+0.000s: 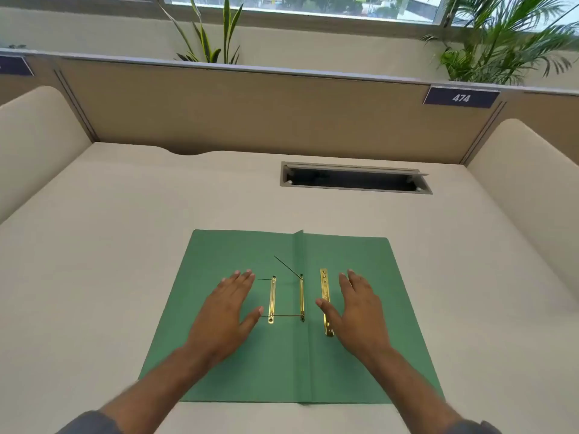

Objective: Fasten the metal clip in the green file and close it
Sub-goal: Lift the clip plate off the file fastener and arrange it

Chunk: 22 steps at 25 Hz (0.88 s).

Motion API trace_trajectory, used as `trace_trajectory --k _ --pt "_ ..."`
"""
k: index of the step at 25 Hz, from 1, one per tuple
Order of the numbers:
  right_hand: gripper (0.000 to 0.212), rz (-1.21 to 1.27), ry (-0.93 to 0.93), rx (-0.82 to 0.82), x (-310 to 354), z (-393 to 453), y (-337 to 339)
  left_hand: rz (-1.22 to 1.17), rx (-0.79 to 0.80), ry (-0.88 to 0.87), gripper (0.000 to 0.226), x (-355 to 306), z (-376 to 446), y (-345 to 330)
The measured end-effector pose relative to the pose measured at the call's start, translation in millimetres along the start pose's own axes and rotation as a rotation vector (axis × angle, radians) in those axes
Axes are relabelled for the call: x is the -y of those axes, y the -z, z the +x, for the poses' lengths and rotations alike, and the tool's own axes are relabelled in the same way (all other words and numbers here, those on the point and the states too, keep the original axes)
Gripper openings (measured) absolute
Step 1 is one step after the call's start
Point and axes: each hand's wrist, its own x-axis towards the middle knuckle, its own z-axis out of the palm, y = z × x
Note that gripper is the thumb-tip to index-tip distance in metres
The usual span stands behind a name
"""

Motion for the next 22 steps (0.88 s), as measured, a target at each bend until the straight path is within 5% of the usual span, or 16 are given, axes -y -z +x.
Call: trace_trajectory --k 14,22 --pt "0.023 -0.024 -0.276 0.181 17 -3 -11 -0.343 -0.033 0.049 0.039 -32 -8 -32" --pt "0.028 0.047 -0.311 0.083 13 -1 -8 -0.543 -0.023 0.062 0.015 -49 -1 -35"
